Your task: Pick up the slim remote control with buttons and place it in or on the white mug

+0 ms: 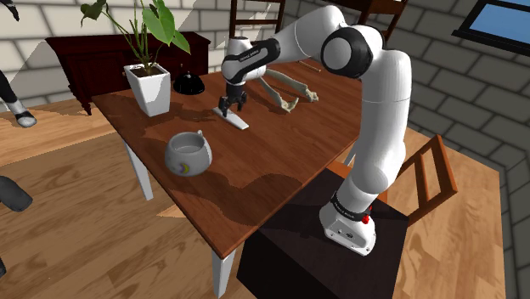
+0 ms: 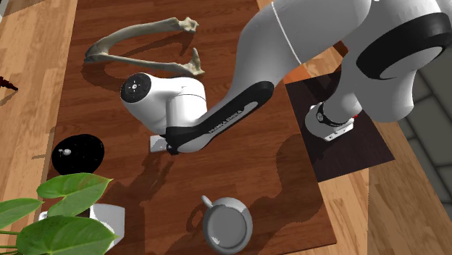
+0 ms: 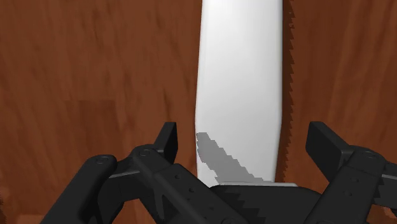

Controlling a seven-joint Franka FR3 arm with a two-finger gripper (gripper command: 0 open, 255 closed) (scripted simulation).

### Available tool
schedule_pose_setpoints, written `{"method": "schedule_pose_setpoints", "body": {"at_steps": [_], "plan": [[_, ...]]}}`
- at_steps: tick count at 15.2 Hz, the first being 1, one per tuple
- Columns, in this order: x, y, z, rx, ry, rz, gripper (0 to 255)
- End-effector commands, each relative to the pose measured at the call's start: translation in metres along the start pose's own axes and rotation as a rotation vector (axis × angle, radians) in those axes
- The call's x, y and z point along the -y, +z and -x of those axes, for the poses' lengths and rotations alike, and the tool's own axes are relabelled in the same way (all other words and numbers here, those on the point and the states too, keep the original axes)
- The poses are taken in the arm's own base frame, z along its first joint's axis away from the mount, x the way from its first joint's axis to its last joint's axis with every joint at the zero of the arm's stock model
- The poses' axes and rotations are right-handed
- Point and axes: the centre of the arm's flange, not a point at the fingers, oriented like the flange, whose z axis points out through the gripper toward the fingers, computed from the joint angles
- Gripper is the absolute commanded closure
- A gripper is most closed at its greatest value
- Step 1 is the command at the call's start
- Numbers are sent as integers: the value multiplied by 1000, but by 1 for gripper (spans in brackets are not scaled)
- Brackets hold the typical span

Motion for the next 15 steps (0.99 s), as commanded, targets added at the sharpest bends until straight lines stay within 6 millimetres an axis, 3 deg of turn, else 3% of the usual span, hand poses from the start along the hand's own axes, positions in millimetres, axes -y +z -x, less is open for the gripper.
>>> {"method": "schedule_pose_setpoints", "body": {"at_steps": [1, 4, 11, 12, 15], "plan": [[0, 10, 0, 0, 0, 0, 0], [0, 24, 0, 0, 0, 0, 0], [0, 24, 0, 0, 0, 0, 0], [0, 24, 0, 0, 0, 0, 255], [0, 24, 0, 0, 0, 0, 255]]}}
